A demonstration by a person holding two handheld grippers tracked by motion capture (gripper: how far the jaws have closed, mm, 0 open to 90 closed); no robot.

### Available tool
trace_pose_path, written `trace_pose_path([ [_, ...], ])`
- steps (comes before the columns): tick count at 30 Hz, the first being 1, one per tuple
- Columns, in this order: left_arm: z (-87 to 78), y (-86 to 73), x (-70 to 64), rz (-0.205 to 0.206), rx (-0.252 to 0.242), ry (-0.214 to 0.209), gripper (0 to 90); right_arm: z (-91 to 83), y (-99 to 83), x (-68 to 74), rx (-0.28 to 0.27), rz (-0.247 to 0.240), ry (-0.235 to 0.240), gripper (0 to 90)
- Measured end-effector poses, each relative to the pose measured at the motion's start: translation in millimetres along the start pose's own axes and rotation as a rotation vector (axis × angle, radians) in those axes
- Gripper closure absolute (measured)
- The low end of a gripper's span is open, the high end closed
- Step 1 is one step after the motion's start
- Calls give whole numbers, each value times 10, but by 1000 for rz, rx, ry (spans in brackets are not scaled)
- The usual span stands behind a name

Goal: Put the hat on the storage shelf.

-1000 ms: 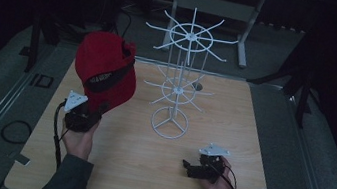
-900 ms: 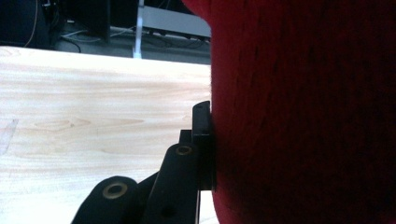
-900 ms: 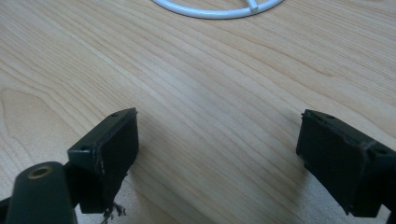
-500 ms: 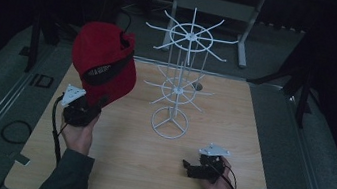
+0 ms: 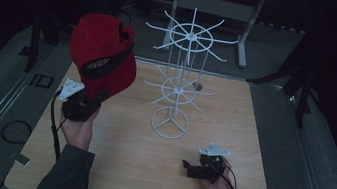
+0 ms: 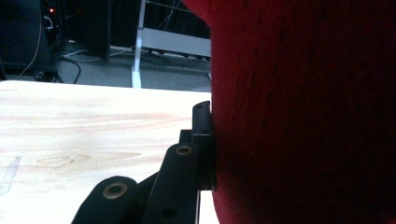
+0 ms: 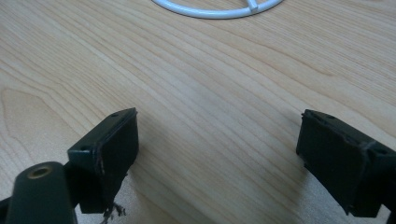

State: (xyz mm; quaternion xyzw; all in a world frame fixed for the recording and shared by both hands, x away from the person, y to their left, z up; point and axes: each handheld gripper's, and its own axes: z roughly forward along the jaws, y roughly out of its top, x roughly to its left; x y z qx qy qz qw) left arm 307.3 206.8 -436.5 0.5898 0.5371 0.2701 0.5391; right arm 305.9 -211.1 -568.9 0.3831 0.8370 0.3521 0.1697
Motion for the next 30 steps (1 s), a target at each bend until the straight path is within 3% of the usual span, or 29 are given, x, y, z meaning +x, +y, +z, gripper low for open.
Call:
trace_pose_path([
  [27, -78, 355, -94, 26, -56, -17, 847, 0, 1, 2, 0, 3, 0, 128],
  [30, -88, 393, -93, 15, -73, -22, 847, 0, 1, 1, 0, 3, 0, 128],
])
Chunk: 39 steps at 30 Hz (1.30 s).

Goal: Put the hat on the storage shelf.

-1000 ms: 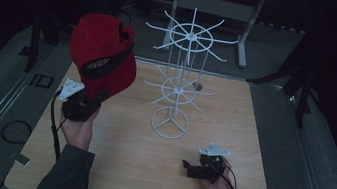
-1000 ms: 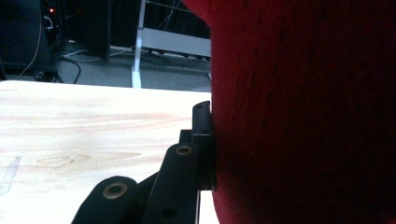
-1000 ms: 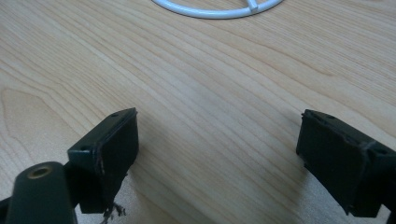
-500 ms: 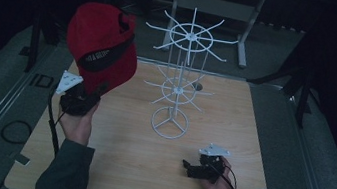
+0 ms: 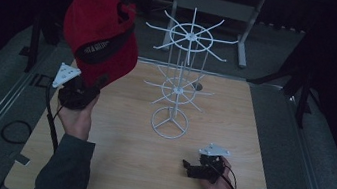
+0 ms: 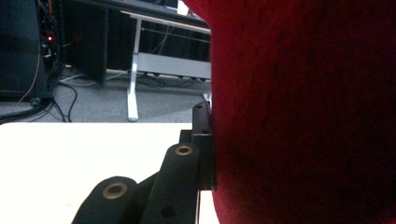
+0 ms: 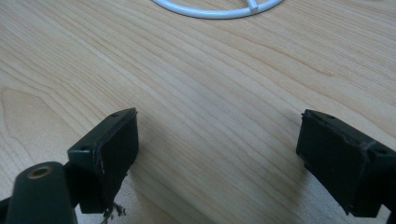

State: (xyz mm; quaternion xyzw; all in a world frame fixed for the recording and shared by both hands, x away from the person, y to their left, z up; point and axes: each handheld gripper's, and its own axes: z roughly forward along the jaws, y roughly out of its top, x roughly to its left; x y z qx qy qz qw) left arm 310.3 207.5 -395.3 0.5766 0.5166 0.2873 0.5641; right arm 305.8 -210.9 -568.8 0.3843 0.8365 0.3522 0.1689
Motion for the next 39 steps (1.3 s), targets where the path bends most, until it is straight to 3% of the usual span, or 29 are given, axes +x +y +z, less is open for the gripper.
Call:
trace_pose_path([
  [13, -45, 129, -31, 12, -32, -19, 847, 0, 0, 0, 0, 0, 0, 128],
  [39, -98, 171, -166, 58, -61, -78, 847, 0, 0, 0, 0, 0, 0, 128],
])
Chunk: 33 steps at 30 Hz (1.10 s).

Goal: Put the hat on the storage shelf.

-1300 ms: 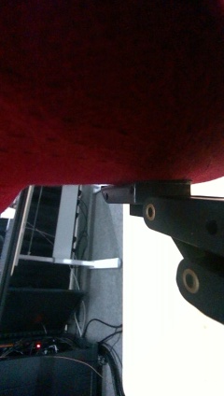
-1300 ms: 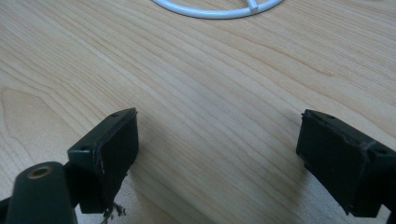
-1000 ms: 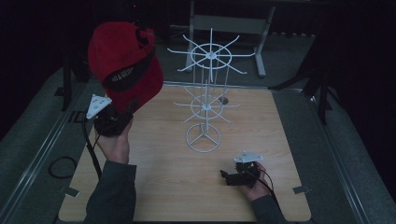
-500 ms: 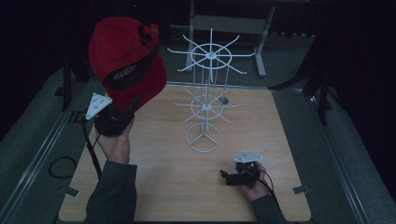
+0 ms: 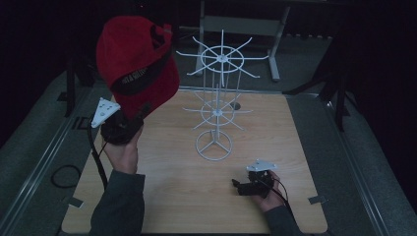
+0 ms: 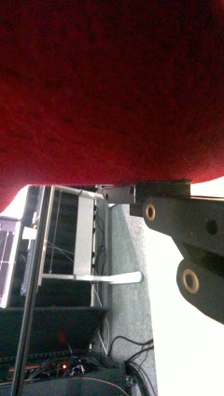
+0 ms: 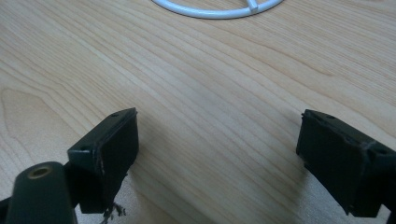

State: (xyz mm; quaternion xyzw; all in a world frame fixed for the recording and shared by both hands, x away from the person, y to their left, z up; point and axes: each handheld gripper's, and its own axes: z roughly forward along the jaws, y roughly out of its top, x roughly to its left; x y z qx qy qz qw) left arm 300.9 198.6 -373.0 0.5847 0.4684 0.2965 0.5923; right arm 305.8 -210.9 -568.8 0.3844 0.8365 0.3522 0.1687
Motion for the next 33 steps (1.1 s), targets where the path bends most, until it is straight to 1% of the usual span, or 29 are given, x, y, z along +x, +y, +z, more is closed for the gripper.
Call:
trace_pose_path([
  [7, 10, -16, -27, 15, 8, -6, 846, 0, 0, 0, 0, 0, 0, 128],
  [21, 22, -32, -73, 31, 12, -24, 846, 0, 0, 0, 0, 0, 0, 128],
  [33, 41, -60, -97, 31, 20, -39, 845, 0, 0, 0, 0, 0, 0, 128],
])
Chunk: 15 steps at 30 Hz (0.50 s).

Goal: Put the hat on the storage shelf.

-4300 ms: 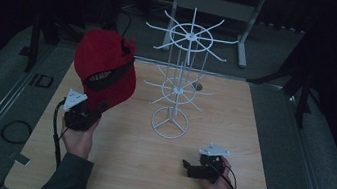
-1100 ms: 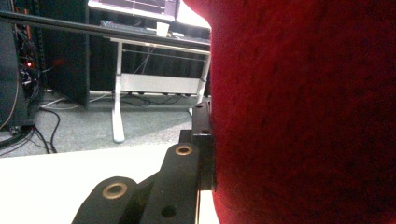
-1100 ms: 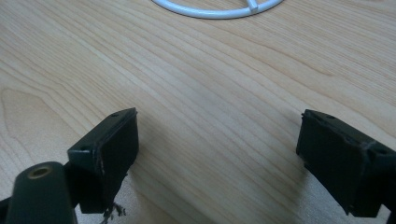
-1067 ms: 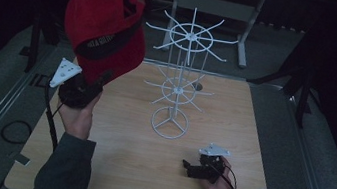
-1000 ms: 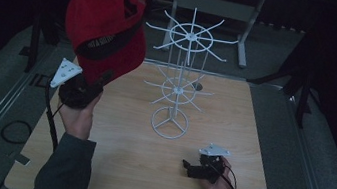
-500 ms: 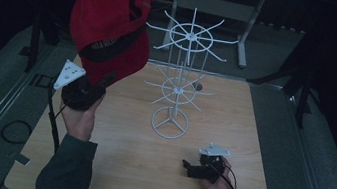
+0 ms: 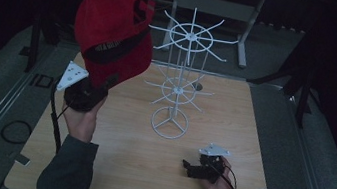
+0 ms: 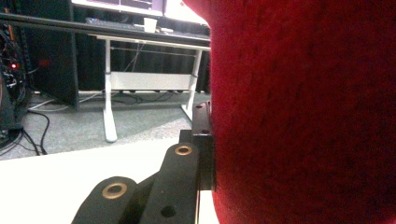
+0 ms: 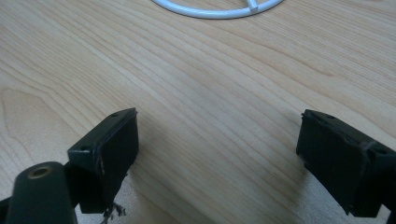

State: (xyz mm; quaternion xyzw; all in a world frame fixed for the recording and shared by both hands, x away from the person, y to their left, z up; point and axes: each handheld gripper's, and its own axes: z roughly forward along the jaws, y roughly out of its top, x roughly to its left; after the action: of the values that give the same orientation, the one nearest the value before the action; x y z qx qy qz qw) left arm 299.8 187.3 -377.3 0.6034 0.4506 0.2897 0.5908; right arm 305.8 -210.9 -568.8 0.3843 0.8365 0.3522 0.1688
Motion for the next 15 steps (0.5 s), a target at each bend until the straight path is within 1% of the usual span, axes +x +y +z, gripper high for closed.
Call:
trace_pose_path([
  [5, 18, -5, -16, 2, 8, -12, 845, 0, 0, 0, 0, 0, 0, 128],
  [15, 47, -17, -41, 3, 16, -22, 845, 0, 0, 0, 0, 0, 0, 128],
])
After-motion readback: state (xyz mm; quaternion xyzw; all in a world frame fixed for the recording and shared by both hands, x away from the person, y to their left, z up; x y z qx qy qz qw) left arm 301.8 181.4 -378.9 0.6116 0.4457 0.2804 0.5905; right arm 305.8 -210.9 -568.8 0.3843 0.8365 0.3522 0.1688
